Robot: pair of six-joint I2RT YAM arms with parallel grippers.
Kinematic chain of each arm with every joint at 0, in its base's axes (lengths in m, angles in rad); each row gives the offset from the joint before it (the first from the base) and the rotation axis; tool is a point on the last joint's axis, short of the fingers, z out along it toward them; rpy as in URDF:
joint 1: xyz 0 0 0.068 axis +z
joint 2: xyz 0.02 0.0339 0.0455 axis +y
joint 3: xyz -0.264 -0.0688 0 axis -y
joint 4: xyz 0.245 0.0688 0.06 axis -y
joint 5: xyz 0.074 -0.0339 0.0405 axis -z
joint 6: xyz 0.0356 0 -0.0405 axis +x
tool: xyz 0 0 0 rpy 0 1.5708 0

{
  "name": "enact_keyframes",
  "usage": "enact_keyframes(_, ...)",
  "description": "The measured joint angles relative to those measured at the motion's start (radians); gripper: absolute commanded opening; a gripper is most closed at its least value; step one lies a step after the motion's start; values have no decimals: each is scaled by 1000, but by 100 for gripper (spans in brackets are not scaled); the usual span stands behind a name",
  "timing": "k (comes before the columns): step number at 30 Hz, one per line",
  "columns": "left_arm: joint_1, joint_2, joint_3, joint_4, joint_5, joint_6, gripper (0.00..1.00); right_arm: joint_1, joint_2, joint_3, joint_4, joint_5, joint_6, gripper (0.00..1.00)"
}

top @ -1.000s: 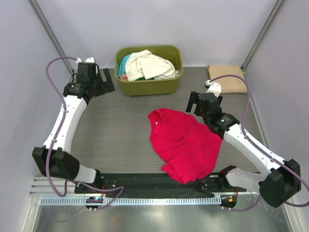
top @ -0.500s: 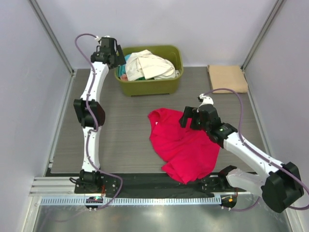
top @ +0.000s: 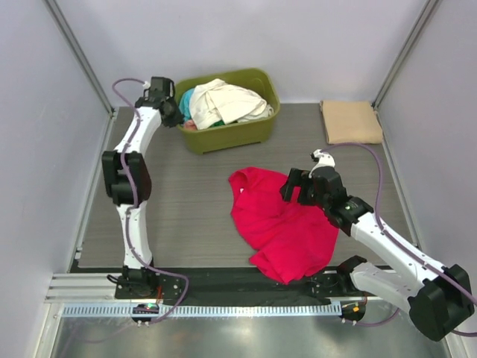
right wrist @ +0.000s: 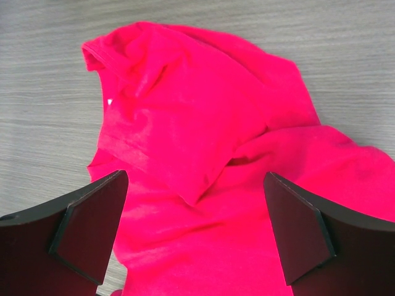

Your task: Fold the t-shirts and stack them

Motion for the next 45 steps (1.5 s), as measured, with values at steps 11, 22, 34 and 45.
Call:
enact_keyframes(11, 420, -790, -1019, 154, -6, -180, 0, 2, 138, 0, 45, -29, 17, 97)
enact_keyframes(22, 695, -1304, -1454, 173, -111, -570, 0, 26, 204, 0, 100, -77, 50, 95)
enact_keyframes(34, 593, -880, -1192, 277, -96, -653, 0, 27, 133, -41, 87, -64, 65, 95)
enact_keyframes(45, 507, -510, -801, 283, 72, -575, 91, 28, 112, -39, 23, -13, 60, 96)
